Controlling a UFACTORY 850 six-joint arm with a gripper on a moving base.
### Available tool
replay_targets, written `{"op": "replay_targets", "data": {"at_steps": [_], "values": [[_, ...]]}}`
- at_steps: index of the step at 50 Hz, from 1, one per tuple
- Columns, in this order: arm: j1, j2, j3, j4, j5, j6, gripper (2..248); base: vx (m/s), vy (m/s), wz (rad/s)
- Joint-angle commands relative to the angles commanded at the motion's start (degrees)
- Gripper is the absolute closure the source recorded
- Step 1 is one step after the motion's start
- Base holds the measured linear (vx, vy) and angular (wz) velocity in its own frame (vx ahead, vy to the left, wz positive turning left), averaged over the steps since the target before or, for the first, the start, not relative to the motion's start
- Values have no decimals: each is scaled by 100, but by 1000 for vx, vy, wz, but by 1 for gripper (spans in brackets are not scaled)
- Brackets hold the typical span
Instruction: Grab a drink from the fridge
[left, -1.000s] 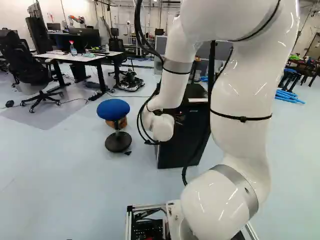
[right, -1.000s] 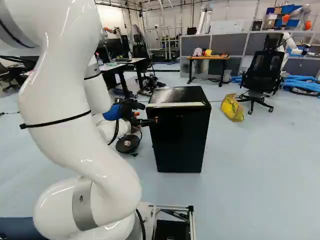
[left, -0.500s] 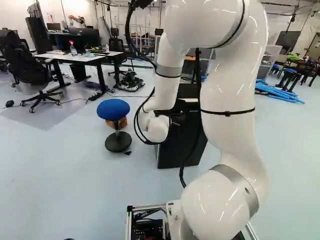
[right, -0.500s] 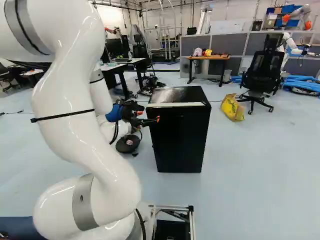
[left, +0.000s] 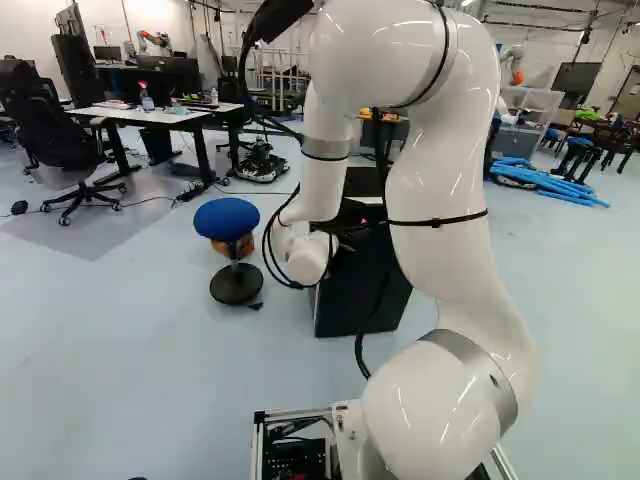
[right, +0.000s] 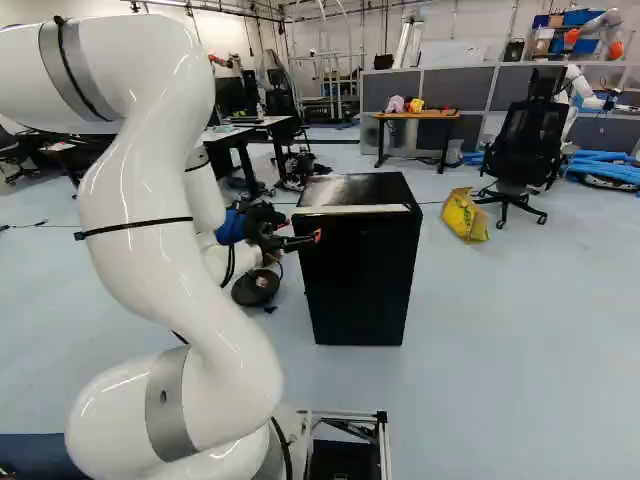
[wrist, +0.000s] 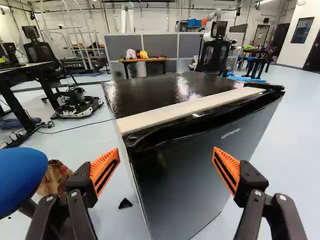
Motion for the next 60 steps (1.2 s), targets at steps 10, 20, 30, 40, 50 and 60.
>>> {"op": "replay_targets", "data": {"at_steps": [10, 20, 30, 40, 50, 60], "values": [[47, -81, -126, 113, 0, 0, 3, 0, 0, 0], [39, -126, -196, 224, 0, 0, 3, 0, 0, 0], [24, -163, -256, 338, 0, 0, 3, 0, 0, 0], [17, -209, -328, 446, 0, 0, 3, 0, 0, 0], [25, -265, -419, 557, 0, 0, 3, 0, 0, 0], [34, -323, -513, 669, 0, 0, 3, 0, 0, 0]]}}
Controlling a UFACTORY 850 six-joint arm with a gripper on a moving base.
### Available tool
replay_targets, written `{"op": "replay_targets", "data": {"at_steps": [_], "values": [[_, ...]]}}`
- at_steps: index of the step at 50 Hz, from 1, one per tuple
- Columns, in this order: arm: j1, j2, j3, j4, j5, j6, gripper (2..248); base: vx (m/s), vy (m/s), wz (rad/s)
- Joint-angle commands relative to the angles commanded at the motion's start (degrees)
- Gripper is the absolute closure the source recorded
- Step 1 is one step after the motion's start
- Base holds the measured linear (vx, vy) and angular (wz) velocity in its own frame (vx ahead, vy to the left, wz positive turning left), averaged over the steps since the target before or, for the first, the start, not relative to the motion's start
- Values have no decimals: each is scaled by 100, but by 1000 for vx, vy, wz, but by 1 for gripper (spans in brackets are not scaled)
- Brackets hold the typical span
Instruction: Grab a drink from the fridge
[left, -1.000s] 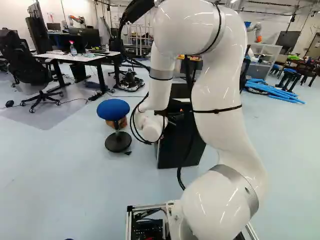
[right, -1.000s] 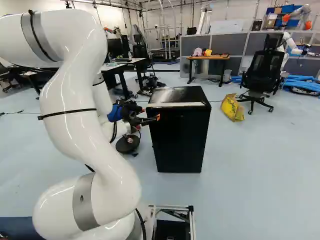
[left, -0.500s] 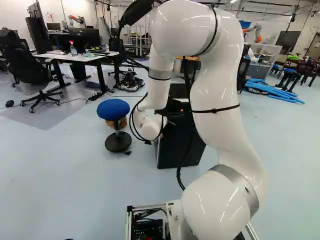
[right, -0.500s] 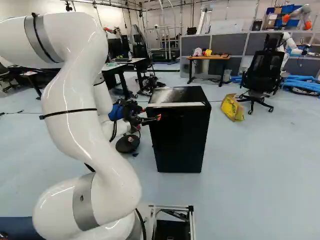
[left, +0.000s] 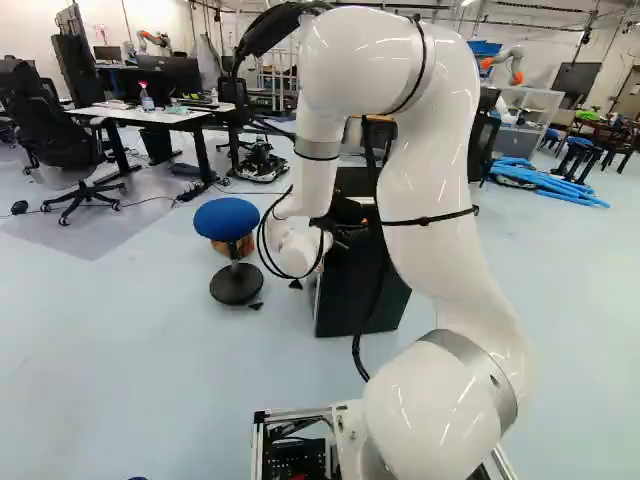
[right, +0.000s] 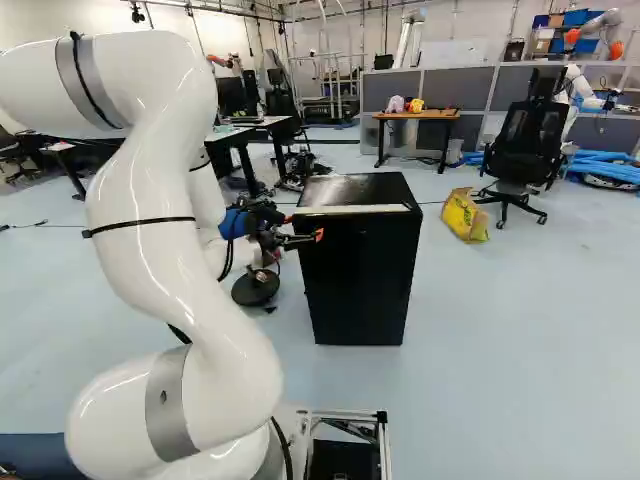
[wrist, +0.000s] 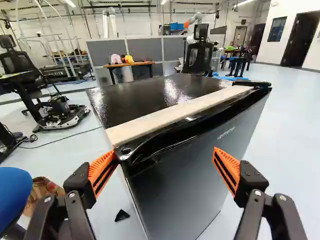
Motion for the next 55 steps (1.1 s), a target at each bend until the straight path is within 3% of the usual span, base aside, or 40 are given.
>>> {"op": "replay_targets", "data": {"at_steps": [34, 55], "values": [[18, -74, -121, 515, 0, 0, 3, 0, 0, 0], [150, 80, 142, 1032, 0, 0, 3, 0, 0, 0]]}}
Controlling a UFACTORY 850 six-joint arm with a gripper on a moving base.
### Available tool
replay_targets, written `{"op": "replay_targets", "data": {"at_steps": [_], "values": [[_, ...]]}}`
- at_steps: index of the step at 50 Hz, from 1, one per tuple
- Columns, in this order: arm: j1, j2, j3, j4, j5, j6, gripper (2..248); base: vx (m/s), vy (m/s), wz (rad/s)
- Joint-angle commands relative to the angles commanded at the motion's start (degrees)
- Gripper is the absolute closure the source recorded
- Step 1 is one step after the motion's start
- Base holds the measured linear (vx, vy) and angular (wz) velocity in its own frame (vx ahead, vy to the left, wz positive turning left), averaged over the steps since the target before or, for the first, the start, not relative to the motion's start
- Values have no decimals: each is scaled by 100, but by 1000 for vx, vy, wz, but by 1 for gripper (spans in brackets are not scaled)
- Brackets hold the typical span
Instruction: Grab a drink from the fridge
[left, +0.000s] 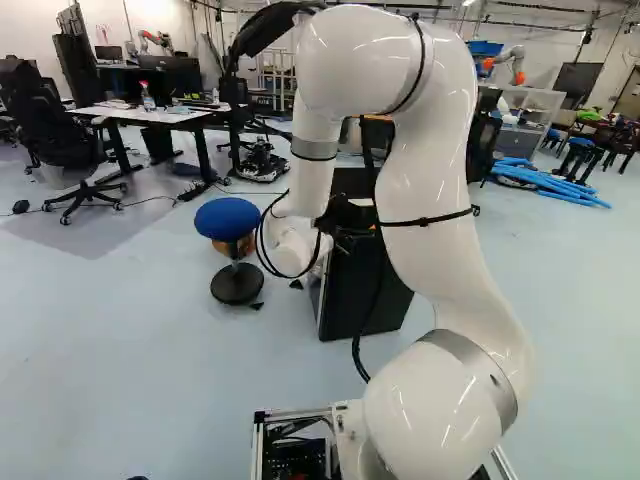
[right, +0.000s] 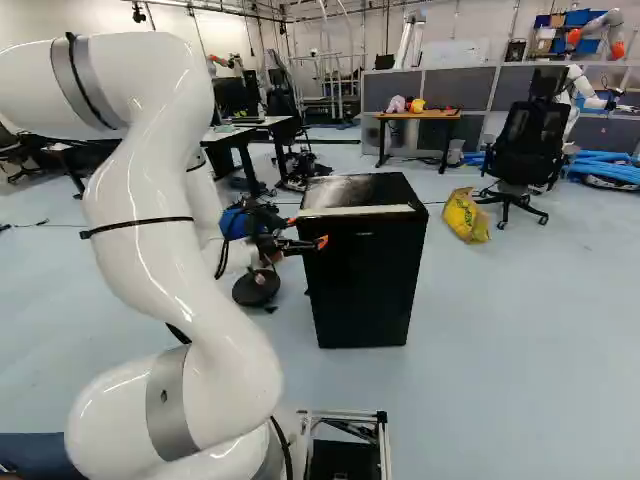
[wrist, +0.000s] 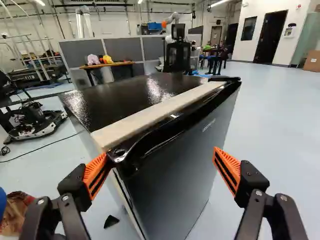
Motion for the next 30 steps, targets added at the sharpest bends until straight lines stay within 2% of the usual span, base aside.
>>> {"op": "replay_targets", "data": {"at_steps": [30], "values": [[314, 296, 530, 754, 0, 0, 3, 0, -2, -4]]}}
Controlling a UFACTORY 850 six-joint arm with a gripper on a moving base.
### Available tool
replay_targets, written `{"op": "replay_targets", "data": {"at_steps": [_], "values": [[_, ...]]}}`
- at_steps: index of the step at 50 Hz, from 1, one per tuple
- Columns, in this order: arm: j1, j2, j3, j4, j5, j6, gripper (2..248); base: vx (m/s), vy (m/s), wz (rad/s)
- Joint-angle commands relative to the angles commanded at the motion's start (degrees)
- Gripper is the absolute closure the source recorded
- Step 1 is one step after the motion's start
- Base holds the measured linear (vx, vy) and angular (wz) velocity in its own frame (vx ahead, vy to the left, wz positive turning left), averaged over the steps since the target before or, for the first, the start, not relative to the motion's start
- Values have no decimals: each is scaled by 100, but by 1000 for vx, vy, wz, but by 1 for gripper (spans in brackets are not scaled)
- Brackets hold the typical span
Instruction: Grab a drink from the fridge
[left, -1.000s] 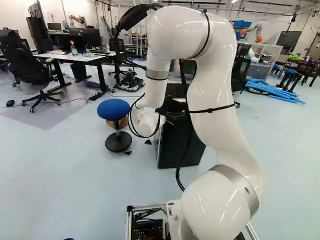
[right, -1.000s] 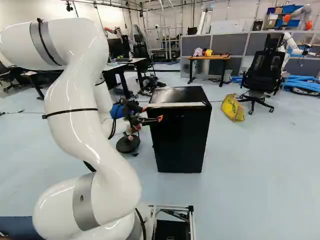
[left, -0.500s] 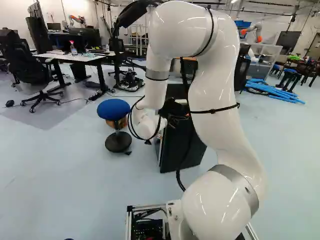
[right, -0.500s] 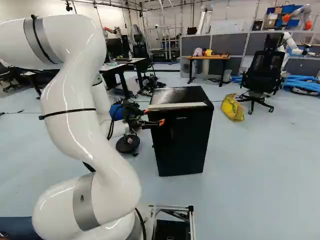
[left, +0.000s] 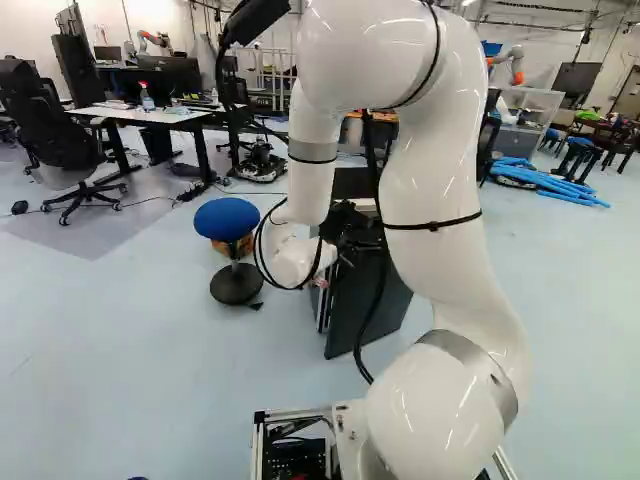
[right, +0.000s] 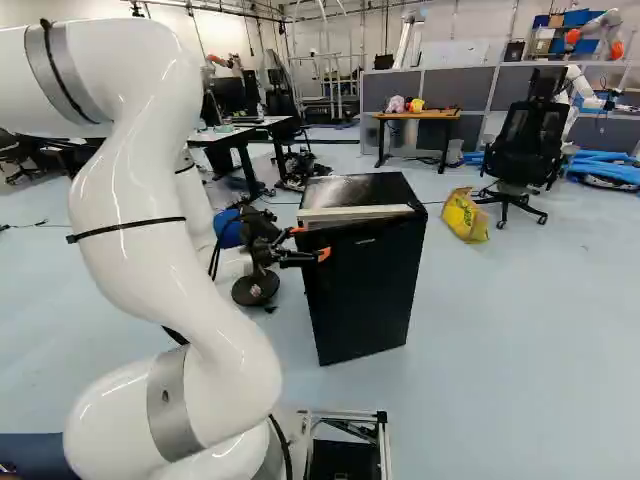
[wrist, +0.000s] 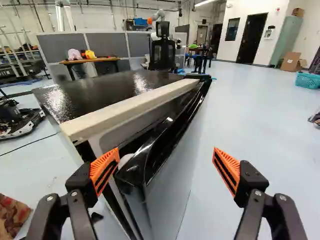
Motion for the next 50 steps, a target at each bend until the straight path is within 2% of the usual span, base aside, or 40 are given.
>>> {"op": "replay_targets", "data": {"at_steps": [50], "values": [[502, 437, 944, 1663, 0, 0, 3, 0, 0, 0]]}}
